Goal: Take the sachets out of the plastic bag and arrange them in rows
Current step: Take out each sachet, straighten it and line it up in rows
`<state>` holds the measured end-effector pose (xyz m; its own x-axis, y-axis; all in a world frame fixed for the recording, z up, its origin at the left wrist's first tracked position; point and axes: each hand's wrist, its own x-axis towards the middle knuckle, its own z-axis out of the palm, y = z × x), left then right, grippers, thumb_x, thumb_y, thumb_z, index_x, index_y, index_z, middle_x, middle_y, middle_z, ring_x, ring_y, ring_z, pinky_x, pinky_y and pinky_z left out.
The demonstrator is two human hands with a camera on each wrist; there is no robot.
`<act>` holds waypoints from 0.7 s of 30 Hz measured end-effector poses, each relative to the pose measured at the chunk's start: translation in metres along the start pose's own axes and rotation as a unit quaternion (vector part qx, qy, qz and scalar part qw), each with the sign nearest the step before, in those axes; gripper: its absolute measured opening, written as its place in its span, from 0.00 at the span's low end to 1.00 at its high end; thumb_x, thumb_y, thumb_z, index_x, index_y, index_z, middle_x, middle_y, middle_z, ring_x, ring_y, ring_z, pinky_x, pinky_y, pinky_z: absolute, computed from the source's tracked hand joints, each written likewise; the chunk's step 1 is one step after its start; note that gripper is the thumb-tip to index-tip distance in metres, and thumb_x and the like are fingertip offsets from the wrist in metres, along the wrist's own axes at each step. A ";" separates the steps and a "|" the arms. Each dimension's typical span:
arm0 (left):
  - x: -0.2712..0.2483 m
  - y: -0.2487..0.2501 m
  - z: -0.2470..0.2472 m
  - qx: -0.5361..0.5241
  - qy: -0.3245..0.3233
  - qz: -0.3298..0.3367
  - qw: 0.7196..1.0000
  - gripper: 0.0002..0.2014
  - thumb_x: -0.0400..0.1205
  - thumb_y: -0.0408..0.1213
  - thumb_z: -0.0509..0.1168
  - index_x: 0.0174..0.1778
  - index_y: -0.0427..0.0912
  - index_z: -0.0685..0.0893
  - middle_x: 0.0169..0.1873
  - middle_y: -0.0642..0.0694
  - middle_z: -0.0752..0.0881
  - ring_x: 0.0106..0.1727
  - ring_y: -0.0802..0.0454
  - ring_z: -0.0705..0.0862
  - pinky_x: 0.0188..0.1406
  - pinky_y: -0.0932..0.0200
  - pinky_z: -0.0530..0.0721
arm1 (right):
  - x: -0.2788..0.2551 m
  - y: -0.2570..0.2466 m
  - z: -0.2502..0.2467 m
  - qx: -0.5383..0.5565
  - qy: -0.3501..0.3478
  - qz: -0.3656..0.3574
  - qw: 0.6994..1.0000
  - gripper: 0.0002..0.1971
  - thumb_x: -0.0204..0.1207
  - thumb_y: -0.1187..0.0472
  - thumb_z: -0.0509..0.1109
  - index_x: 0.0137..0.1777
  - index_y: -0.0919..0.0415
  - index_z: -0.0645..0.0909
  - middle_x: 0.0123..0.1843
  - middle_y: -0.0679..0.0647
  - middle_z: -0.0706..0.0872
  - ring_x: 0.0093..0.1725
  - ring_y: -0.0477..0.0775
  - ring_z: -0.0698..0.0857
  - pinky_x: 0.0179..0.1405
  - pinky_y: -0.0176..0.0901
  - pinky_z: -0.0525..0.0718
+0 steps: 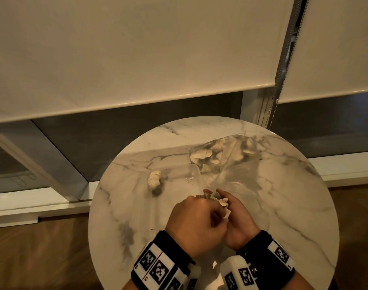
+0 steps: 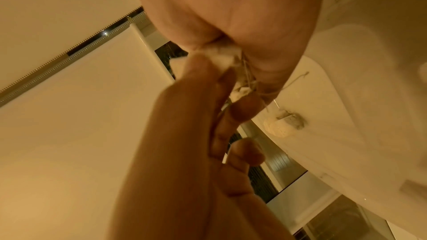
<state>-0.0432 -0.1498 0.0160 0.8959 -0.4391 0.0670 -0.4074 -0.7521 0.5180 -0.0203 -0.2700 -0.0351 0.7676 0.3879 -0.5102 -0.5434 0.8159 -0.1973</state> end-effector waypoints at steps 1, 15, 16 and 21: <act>-0.001 -0.001 -0.001 -0.024 0.005 -0.005 1.000 0.11 0.74 0.55 0.67 0.48 0.59 0.89 0.36 0.60 0.90 0.40 0.62 0.88 0.44 0.54 0.88 | 0.001 0.000 -0.001 0.001 0.003 -0.005 1.000 0.12 0.82 0.53 0.63 0.51 0.61 0.82 0.37 0.61 0.87 0.32 0.59 0.89 0.33 0.47 0.91; 0.003 -0.047 -0.061 -0.125 0.016 0.020 0.992 0.08 0.84 0.34 0.68 0.51 0.50 0.91 0.41 0.66 0.89 0.41 0.66 0.86 0.40 0.74 0.77 | 0.009 -0.003 -0.007 0.054 0.026 -0.054 0.997 0.12 0.85 0.57 0.62 0.56 0.67 0.79 0.44 0.65 0.88 0.46 0.60 0.87 0.52 0.53 0.85; 0.005 -0.057 -0.062 -0.099 0.015 0.009 0.995 0.07 0.84 0.36 0.69 0.51 0.52 0.91 0.40 0.65 0.89 0.41 0.64 0.86 0.40 0.73 0.78 | 0.007 -0.003 -0.006 0.060 0.026 -0.052 0.996 0.12 0.85 0.57 0.62 0.56 0.67 0.80 0.43 0.65 0.88 0.47 0.61 0.87 0.50 0.54 0.88; 0.023 -0.121 -0.056 0.035 0.015 -0.105 0.994 0.06 0.84 0.41 0.68 0.50 0.53 0.90 0.42 0.56 0.90 0.40 0.61 0.84 0.42 0.68 0.78 | 0.005 -0.005 -0.009 0.070 0.029 -0.040 0.996 0.13 0.85 0.56 0.63 0.56 0.67 0.81 0.48 0.68 0.86 0.54 0.66 0.85 0.45 0.56 0.90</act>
<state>0.0365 -0.0413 0.0023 0.9668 -0.2552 -0.0107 -0.2216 -0.8587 0.4621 -0.0167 -0.2758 -0.0438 0.7837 0.2965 -0.5458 -0.4252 0.8967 -0.1234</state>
